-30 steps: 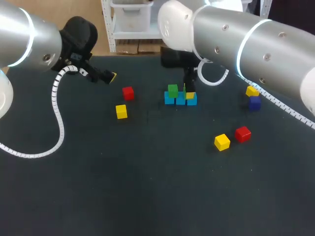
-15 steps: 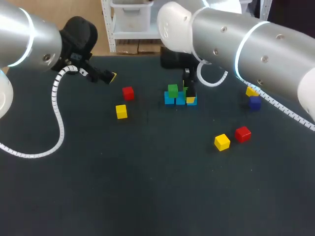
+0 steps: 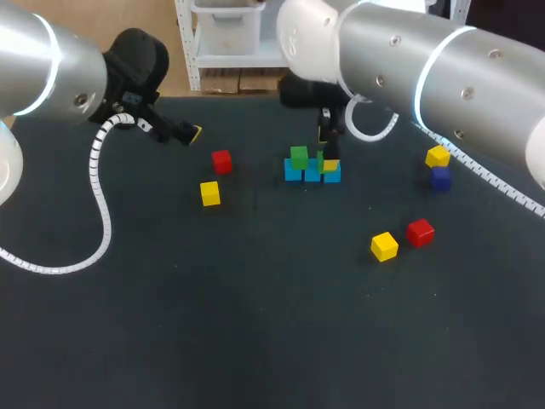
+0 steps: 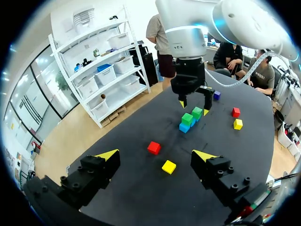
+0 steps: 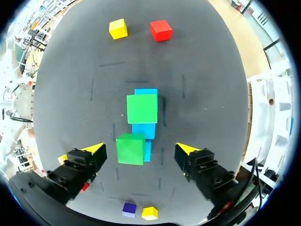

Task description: Place the blue cubes, place green cubes on the blue cubes, place the yellow cubes on the green cubes, then place the red cubes on the yellow cubes, and place purple cube on the red cubes.

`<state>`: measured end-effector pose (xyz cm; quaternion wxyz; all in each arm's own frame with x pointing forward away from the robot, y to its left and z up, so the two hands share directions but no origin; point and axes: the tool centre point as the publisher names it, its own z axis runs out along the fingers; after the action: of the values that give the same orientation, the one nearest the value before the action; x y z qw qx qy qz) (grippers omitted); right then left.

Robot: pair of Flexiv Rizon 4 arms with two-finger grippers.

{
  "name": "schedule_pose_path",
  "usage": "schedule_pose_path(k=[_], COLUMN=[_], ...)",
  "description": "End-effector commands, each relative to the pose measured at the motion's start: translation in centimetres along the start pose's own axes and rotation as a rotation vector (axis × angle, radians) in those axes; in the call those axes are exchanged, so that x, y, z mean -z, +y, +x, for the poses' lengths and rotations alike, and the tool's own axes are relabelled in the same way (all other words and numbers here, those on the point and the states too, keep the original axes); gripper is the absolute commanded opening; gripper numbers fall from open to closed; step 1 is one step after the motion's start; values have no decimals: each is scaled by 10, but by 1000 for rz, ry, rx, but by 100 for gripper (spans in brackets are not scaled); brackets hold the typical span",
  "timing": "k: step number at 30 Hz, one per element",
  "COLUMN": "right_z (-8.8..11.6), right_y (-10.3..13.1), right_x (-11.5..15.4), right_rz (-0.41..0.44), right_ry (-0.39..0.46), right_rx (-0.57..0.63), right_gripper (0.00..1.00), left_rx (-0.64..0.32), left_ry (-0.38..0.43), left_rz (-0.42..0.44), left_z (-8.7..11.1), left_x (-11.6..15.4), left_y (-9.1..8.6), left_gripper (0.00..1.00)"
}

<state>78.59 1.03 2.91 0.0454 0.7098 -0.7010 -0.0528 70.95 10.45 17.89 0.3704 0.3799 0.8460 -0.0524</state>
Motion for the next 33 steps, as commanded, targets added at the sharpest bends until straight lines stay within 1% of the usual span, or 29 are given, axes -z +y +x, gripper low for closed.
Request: schedule_pose_path(k=[1,5,6,9,24,26,30,31,33], right_z=[0,-1,-1,-1,-2,-3,-3,-3,-3], right_y=[3,3,3,2,1,2,2,2,2], right_x=[-4,-6,-6,-6,-5,-5,-5,-6,-6], right_rz=[7,3,3,4,2,0,-4,-6,-7], right_ry=[0,1,1,4,0,0,-6,-7,-10], right_rx=[2,5,6,6,10,11,13,13,13], right_gripper=[77,62,57,50,46,38,37,36,31], left_rx=[-1,-1,-1,-1,-1,-1,-1,-1,-1], left_ry=[-1,-1,-1,-1,-1,-1,-1,-1,-1], left_rz=[2,2,2,2,2,2,2,2,2], left_z=[0,0,0,0,0,0,0,0,0], left_x=[-1,-1,-1,-1,-1,-1,-1,-1,-1], left_y=[1,1,1,1,1,1,1,1,1], left_gripper=[100,100,100,100,100,100,100,100,100])
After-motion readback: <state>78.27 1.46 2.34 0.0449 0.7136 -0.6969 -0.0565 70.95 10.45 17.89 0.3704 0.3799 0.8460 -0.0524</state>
